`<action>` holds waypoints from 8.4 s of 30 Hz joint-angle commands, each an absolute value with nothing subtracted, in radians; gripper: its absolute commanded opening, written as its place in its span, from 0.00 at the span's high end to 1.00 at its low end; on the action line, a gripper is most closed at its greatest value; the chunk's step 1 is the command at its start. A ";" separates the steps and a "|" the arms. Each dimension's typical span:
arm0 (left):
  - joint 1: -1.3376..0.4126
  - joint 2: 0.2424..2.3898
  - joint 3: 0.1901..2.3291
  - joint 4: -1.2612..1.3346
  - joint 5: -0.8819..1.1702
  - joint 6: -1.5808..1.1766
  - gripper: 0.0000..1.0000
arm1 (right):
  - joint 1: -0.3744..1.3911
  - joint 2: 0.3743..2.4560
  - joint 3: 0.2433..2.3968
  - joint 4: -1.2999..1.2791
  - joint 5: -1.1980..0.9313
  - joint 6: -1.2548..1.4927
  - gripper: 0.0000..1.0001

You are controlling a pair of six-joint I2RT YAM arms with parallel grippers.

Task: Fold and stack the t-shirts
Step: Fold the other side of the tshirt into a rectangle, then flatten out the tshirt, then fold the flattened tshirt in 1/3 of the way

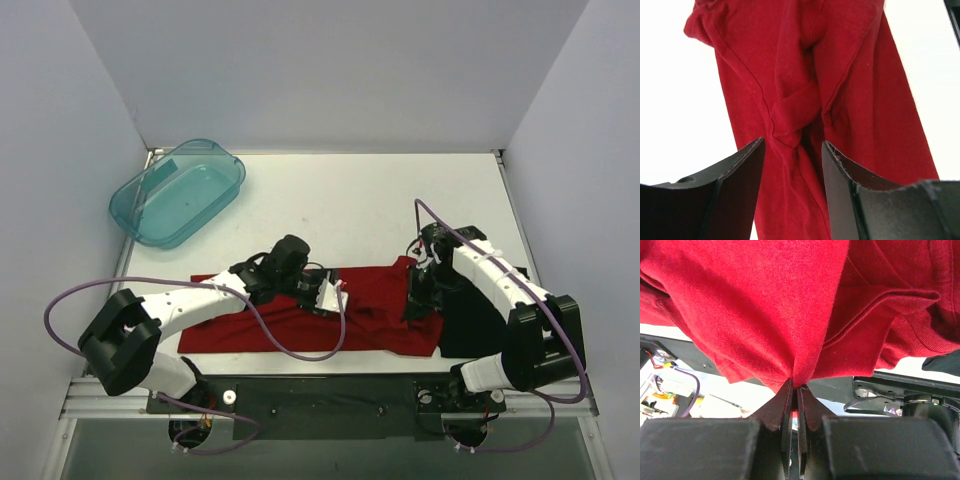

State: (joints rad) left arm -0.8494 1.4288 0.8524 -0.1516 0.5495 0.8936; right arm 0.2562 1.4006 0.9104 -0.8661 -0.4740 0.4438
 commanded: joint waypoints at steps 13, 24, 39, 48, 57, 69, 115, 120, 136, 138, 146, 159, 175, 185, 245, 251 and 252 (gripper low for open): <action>-0.615 1.263 0.818 -0.572 0.328 0.825 0.38 | 0.259 1.359 0.778 -0.899 -0.359 0.446 0.80; -0.347 1.083 0.690 -0.807 0.262 0.943 0.28 | 0.259 1.402 0.838 -0.808 -0.345 0.492 0.69; -0.112 1.075 0.595 -0.752 0.118 1.133 0.29 | 0.271 1.430 0.727 -0.767 -0.434 0.532 0.60; -0.080 1.109 0.606 -0.726 0.127 1.157 0.66 | 0.281 1.420 0.726 -0.745 -0.465 0.552 0.93; -0.068 1.108 0.673 -0.749 0.143 1.147 1.00 | 0.281 1.387 0.813 -0.857 -0.391 0.517 1.00; -0.052 1.160 0.983 -0.562 0.111 1.008 1.00 | 0.154 1.351 1.156 -1.107 -0.287 0.381 1.00; -0.064 0.994 1.851 -0.546 0.031 1.026 1.00 | -0.128 1.071 2.519 -0.920 -0.122 0.333 1.00; -0.063 0.989 1.836 -0.617 0.029 0.988 1.00 | 0.050 1.034 2.436 -0.885 0.087 0.261 1.00; -0.170 1.581 2.173 -0.350 0.020 0.798 1.00 | -0.245 1.650 2.537 -0.338 -0.334 0.693 1.00; -0.198 1.670 2.275 -0.324 -0.030 0.811 1.00 | -0.279 1.719 2.627 -0.279 -0.351 0.771 1.00; -0.215 1.881 2.593 -0.311 -0.051 0.909 1.00 | -0.481 1.700 2.594 -0.135 -0.441 0.900 1.00; -0.218 1.464 1.739 -0.388 0.089 1.015 1.00 | -0.427 1.102 1.604 -0.547 -0.505 0.571 1.00; -0.261 0.823 0.652 -1.046 0.195 1.142 1.00 | -0.071 0.549 0.558 -1.281 -0.479 0.611 1.00; -0.249 0.901 0.722 -1.079 0.163 1.123 1.00 | -0.043 0.819 0.736 -1.214 -0.479 0.511 1.00; -0.140 1.388 0.839 -0.678 0.319 1.485 0.22 | 0.141 1.319 0.806 -0.789 -0.167 0.632 0.50; -0.153 1.396 0.732 -0.551 0.284 1.468 0.25 | 0.143 1.350 0.698 -0.689 -0.163 0.660 0.50; -0.155 1.396 0.721 -0.514 0.275 1.462 0.30 | 0.143 1.364 0.692 -0.664 -0.164 0.658 0.50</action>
